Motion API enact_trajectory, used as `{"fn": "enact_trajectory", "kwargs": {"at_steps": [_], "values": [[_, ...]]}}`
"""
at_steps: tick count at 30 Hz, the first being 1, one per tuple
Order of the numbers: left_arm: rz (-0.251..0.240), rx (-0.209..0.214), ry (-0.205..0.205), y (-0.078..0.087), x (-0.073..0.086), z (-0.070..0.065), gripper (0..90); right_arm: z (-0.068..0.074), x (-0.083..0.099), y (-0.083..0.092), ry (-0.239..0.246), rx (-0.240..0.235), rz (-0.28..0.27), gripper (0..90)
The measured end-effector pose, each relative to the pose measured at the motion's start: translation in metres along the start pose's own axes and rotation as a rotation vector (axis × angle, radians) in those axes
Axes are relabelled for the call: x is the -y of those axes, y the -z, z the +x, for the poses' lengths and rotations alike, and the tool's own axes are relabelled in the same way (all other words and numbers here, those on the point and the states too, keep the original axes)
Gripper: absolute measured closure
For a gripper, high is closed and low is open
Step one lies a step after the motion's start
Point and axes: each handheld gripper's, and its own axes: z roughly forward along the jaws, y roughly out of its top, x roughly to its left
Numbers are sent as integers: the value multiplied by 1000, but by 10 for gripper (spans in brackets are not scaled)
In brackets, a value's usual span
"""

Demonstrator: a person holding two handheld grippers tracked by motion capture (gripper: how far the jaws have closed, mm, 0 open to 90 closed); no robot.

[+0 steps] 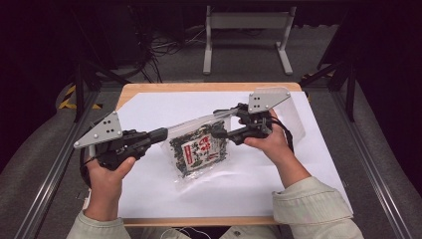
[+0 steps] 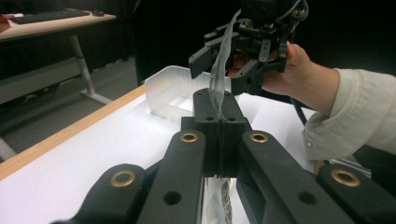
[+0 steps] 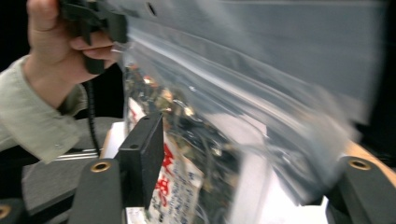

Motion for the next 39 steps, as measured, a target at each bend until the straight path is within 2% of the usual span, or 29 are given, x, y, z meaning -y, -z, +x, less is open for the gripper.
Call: {"fn": "enact_trajectory", "kwargs": {"at_steps": [2, 4, 5, 6, 7, 14, 19, 21, 23, 26, 29, 33, 38, 39], "values": [[-2, -1, 5, -1, 1, 0, 897, 1, 0, -1, 2, -14, 5, 426], [-2, 5, 14, -3, 2, 1, 897, 2, 0, -2, 15, -44, 36, 538], [-1, 0, 16, -4, 3, 1, 897, 3, 0, -2, 19, -53, 48, 579], [-1, 0, 16, -4, 3, 1, 897, 3, 0, -2, 19, -53, 48, 579], [1, -5, 14, -4, 3, 1, 897, 4, 0, -3, 33, -65, 67, 636], [-10, -21, 34, -3, 6, 7, 895, 9, -1, -1, 69, -94, 91, 712], [-13, -47, 50, -3, 10, 12, 879, 16, -3, -3, 89, -101, 114, 757], [-24, -50, 61, -2, 10, 13, 824, 17, -4, -3, 88, -104, 112, 763], [-15, -65, 56, -3, 10, 13, 746, 17, -5, -3, 85, -102, 113, 764], [-9, -83, 59, -3, 10, 13, 572, 16, -6, 0, 73, -84, 110, 767], [-5, -107, 50, -4, 10, 14, 441, 14, -8, 5, 57, -72, 97, 767], [11, -120, 38, -4, 12, 14, 355, 12, -12, 13, 53, -49, 86, 767], [28, -128, 44, -2, 16, 16, 322, 10, -18, 23, 50, -19, 75, 767], [30, -132, 45, -1, 18, 18, 308, 7, -21, 29, 48, 5, 75, 767]]}}
